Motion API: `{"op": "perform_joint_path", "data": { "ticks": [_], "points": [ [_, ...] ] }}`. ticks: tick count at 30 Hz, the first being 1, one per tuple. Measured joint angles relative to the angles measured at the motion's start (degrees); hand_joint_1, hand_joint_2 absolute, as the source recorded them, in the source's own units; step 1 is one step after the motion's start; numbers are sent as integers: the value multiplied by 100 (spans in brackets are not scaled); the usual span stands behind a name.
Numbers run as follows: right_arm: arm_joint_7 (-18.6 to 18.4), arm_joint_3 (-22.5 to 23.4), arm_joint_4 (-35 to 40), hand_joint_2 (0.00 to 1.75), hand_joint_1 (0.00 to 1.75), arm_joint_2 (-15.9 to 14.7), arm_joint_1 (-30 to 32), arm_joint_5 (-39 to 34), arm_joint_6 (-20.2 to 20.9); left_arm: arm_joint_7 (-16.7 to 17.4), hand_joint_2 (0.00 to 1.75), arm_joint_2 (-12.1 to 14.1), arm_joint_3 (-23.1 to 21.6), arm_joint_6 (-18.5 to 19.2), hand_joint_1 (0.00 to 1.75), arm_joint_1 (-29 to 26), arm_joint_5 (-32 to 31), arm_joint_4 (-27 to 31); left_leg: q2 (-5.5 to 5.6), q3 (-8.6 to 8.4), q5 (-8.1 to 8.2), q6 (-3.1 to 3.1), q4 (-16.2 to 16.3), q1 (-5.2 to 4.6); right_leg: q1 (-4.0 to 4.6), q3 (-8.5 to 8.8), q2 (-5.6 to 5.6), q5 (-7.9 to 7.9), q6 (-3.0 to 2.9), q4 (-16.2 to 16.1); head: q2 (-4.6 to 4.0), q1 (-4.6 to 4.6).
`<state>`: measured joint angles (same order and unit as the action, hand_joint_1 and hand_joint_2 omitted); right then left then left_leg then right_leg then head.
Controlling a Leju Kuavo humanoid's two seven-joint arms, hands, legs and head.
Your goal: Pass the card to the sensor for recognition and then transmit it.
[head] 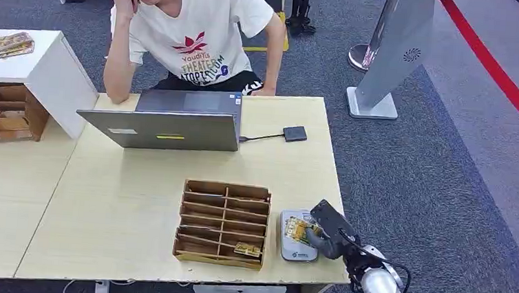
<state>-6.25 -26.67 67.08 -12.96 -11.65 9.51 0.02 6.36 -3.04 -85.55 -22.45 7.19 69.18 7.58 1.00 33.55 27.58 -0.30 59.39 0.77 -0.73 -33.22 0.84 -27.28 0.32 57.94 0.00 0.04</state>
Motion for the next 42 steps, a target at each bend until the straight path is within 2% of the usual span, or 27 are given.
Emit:
{"op": "perform_joint_path", "data": {
  "ticks": [42],
  "points": [
    [0, -28, -133, 175, 175, 46, -63, 59, -26, 9, 0, 0, -4, 17, 0, 1, 0, 0, 0, -6, 0, 0, 0, 0, 0, 6, 0, 1, 0, 0, 0, 0]
  ]
}}
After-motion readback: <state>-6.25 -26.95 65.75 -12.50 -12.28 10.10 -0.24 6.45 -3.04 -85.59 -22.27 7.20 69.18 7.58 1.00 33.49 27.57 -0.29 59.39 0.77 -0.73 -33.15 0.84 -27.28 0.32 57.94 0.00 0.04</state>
